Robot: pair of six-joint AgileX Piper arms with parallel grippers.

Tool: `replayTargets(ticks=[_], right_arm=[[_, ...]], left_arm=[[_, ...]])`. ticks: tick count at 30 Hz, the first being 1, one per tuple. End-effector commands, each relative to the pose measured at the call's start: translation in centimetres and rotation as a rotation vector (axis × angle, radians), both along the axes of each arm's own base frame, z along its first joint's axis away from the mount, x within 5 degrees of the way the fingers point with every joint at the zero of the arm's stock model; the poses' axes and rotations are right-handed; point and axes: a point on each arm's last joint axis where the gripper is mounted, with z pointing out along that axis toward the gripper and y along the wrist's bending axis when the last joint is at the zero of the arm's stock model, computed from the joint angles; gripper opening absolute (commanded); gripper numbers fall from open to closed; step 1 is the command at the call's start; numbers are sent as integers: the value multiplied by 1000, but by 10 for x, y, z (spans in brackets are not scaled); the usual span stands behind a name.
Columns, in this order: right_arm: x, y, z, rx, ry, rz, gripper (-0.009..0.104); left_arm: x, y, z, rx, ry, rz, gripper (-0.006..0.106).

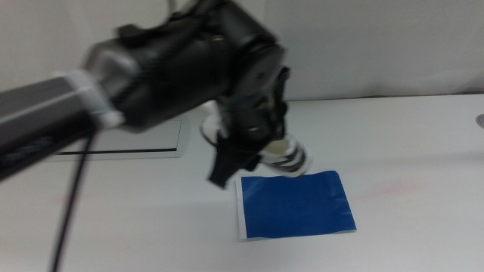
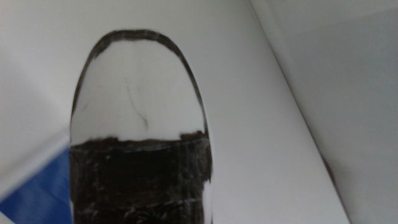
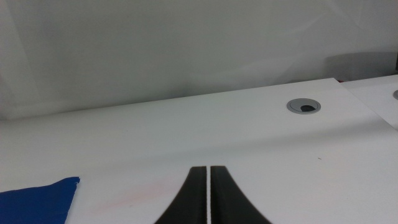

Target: Use one arm to grab the shoe from the table and place it on the mat.

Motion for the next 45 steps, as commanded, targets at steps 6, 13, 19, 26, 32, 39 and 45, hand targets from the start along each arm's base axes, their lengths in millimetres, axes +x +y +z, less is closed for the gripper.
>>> replayTargets(ticks=[6, 13, 19, 26, 32, 39, 45], right_arm=[[0, -1, -13, -20, 35, -7, -3], [0, -1, -13, -20, 37, -7, -3], [0, -1, -13, -20, 37, -7, -3], [0, -1, -13, -20, 37, -7, -3], [0, -1, -13, -20, 37, -7, -3], [0, -1, -13, -20, 37, -7, -3], [0, -1, -13, -20, 37, -7, -3]], left_arm=[[5, -40, -23, -57, 55, 132, -3], [12, -57, -64, -62, 143, 143, -3], [17, -70, -83, -85, 196, 157, -3], [23, -76, -95, -19, 247, 180, -3], [30, -74, -99, -5, 314, 222, -3], [33, -71, -112, 4, 370, 248, -3], [35, -73, -124, 15, 378, 252, -3]])
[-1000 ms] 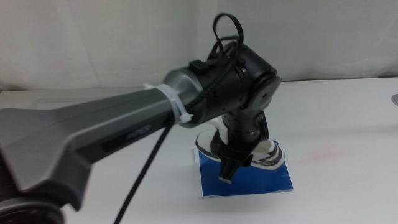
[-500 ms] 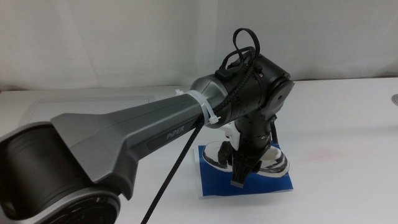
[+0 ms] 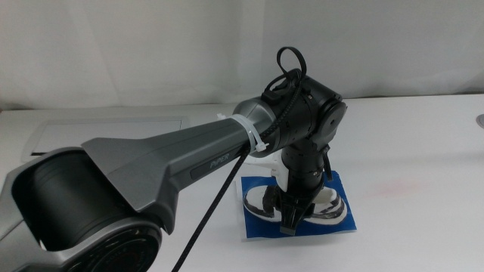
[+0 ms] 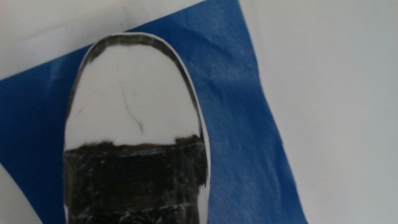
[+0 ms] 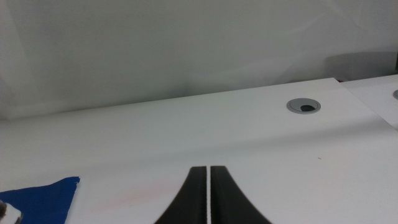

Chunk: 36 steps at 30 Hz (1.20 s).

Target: Use one arm to grab the shoe from the table and place it on the mat.

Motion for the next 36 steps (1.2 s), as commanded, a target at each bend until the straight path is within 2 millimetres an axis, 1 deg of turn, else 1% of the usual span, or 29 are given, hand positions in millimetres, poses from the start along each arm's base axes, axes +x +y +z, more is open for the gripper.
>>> replayTargets(ticks=[1, 11, 20, 24, 27, 36], right_arm=[[0, -1, -13, -20, 35, -7, -3], [0, -1, -13, -20, 35, -7, -3], [0, -1, -13, -20, 35, -7, -3], [0, -1, -13, -20, 35, -7, -3], [0, -1, -13, -20, 35, -7, -3], [0, -1, -13, -20, 35, -7, -3]], left_arm=[[-1, 2, -1, 19, 31, 16, -3], [4, -3, -7, -17, -11, 11, -3], [6, -6, -19, -26, -6, 13, -3], [6, -7, -21, -28, 2, 15, -3], [8, -3, -22, -45, 36, 45, -3], [19, 7, -24, -58, 60, 90, -3]])
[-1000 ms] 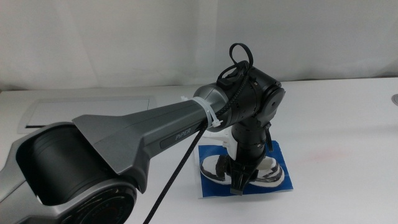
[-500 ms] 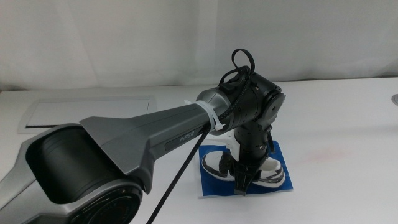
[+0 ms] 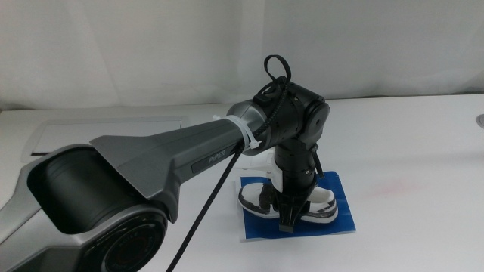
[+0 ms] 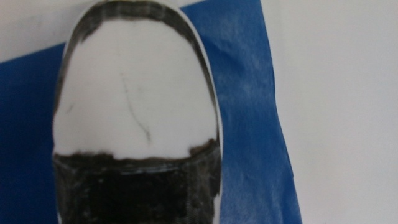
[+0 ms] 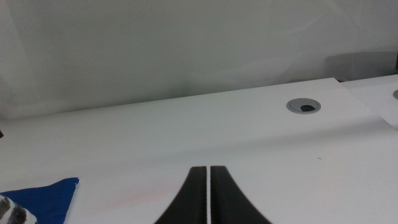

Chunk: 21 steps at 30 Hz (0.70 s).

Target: Use one arm to grab the shoe from the table and place it on the mat.

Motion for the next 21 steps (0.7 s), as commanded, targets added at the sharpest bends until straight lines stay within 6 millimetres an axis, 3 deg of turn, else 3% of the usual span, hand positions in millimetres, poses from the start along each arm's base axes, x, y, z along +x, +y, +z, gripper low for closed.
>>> replayTargets(ticks=[1, 17, 21], right_arm=[[0, -1, -13, -18, 35, -7, -3], [0, -1, -13, -18, 35, -7, -3], [0, -1, -13, -18, 35, -7, -3]], left_arm=[[2, 0, -3, -16, 18, 24, -3], [9, 0, -3, -35, -36, 18, -2], [12, -3, -2, -67, -68, 22, 14]])
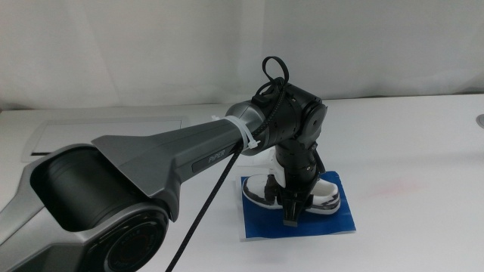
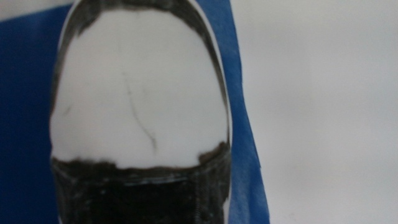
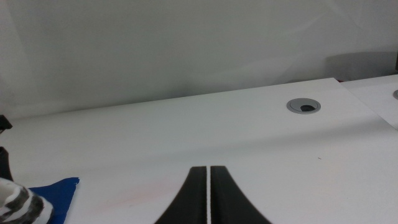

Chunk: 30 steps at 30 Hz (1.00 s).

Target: Use one arm to grab the shoe from the table and place it on the mat.

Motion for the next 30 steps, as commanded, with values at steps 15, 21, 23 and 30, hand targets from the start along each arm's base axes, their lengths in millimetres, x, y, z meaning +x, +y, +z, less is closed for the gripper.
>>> replayTargets(ticks=[15, 21, 23, 30], right_arm=[[0, -1, -13, -18, 35, -7, -3], [0, -1, -13, -18, 35, -7, -3], [0, -1, -13, -18, 35, -7, -3], [0, -1, -13, -18, 35, -7, -3]], left_arm=[[3, -4, 13, -52, -22, 17, 72], [8, -2, 47, -11, -53, 3, 72], [8, -2, 57, -4, -48, -1, 72], [13, 3, 111, -2, -171, -45, 72]])
